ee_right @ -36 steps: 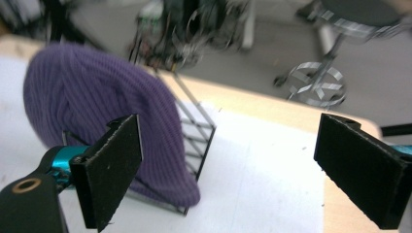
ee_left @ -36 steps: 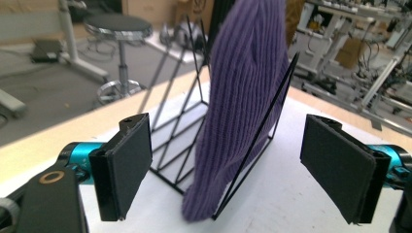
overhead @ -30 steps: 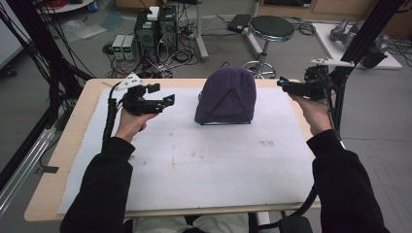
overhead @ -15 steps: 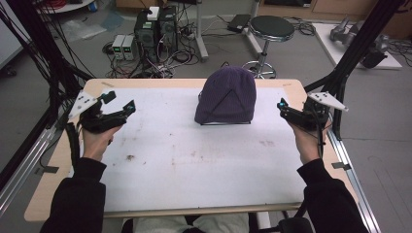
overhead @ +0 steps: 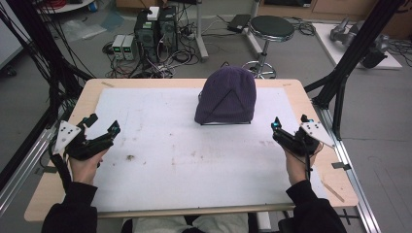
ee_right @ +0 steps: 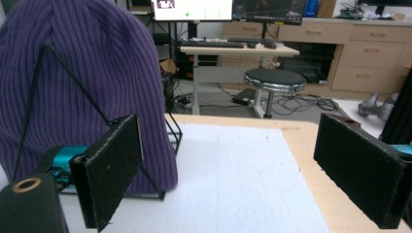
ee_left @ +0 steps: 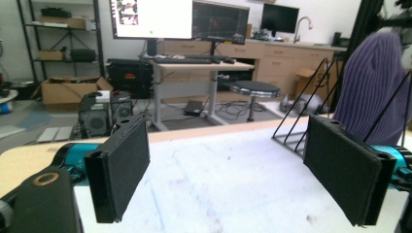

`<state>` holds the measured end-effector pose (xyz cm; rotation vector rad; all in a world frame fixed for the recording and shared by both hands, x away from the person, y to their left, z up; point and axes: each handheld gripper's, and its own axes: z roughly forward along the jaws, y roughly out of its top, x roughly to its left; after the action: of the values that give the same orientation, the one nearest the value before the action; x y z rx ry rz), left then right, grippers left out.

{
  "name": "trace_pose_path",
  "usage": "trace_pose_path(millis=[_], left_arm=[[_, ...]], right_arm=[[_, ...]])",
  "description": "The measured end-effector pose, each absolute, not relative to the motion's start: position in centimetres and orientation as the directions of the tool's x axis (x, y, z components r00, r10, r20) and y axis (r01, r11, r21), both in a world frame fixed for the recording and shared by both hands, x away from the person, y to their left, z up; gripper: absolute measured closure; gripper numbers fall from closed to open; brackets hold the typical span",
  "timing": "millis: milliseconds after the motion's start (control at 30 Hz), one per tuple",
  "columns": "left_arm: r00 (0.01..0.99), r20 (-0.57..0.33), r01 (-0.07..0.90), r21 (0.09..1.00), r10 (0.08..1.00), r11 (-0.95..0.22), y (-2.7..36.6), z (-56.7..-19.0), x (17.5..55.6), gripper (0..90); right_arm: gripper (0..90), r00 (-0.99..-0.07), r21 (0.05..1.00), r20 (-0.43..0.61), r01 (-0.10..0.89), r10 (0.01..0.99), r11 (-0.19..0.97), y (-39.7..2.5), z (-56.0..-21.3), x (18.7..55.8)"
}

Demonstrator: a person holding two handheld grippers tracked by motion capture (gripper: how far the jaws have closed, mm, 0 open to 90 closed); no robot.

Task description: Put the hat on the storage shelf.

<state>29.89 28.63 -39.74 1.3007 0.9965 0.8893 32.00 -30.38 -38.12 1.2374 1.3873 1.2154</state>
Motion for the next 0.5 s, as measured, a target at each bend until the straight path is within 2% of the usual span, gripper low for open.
trace_pose_path(millis=[67, 133, 300, 333, 500], left_arm=[[0.314, -0.1, 0.032, 0.995, 0.944, 0.095, 29.0, -40.3, 29.4, 18.3], [0.288, -0.106, 0.028, 0.994, 0.952, 0.102, 29.4, -40.8, 29.1, 18.2], [0.228, -0.106, 0.019, 0.994, 0.968, 0.105, 30.3, -42.3, 28.2, 17.1], [0.222, -0.112, 0.019, 0.994, 0.969, 0.111, 30.5, -42.6, 28.1, 17.1], [0.211, -0.097, 0.025, 0.995, 0.973, 0.094, 30.4, -43.4, 27.9, 17.1]], right_arm=[[9.7, -0.107, 0.994, -0.01, 0.107, 0.994, 0.022, -30.4, -39.0, 31.6], [9.6, -0.102, 0.989, -0.014, 0.147, 0.995, 0.029, -30.4, -39.5, 31.5], [9.6, -0.104, 0.992, -0.024, 0.123, 0.994, 0.037, -30.4, -40.8, 31.1], [9.6, -0.096, 0.988, -0.032, 0.149, 0.995, 0.047, -30.3, -41.0, 31.1], [9.6, -0.096, 0.985, -0.065, 0.155, 0.993, 0.079, -29.8, -41.3, 31.0]])
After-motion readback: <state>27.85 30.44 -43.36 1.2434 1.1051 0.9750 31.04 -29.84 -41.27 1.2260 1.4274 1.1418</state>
